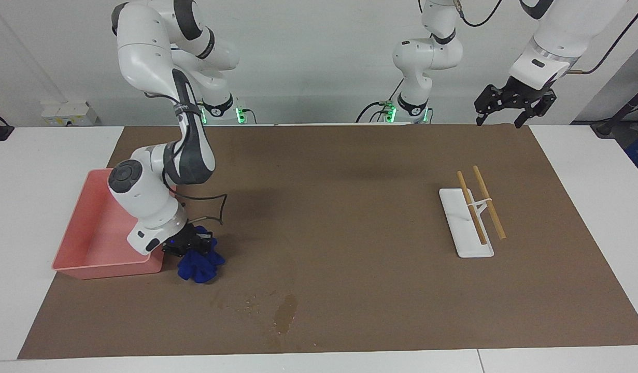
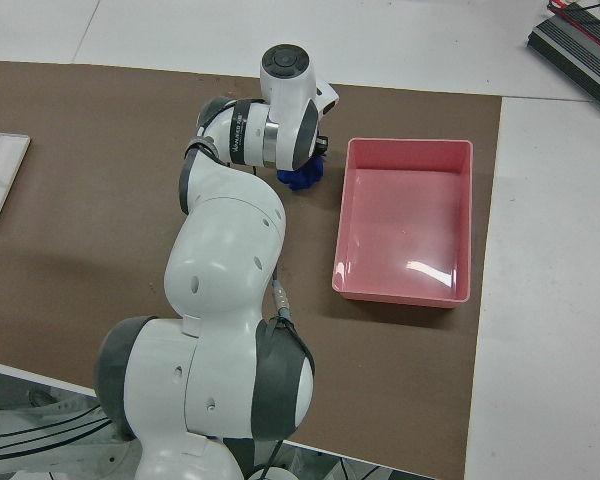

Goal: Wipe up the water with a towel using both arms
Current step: 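Carry the towel into the pink bin with the right gripper, then lower the towel into the bin and open the right gripper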

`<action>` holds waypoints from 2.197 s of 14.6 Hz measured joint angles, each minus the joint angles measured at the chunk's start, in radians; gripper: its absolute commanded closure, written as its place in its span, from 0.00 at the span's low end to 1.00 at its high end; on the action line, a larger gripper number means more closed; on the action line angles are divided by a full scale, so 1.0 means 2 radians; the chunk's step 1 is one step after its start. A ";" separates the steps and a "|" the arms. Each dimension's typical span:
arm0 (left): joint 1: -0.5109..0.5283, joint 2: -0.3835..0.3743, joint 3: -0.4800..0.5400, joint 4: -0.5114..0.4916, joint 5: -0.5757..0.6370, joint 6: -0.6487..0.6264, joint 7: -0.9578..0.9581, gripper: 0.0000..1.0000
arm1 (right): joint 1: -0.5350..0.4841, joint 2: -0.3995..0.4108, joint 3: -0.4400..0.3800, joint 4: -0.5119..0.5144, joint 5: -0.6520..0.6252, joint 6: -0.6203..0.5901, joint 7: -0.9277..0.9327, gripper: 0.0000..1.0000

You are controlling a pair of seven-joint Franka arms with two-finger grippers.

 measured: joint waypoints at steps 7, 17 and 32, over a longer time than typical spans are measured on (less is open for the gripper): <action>0.000 0.000 0.000 0.000 0.000 0.000 0.000 0.00 | -0.038 -0.133 -0.001 0.009 -0.001 -0.203 -0.038 1.00; 0.000 0.000 0.000 0.000 0.000 0.000 0.000 0.00 | -0.168 -0.189 -0.003 -0.096 -0.019 -0.152 -0.216 1.00; 0.000 0.000 0.000 0.000 0.000 0.000 0.000 0.00 | -0.198 -0.192 -0.001 -0.193 -0.020 -0.030 -0.258 0.00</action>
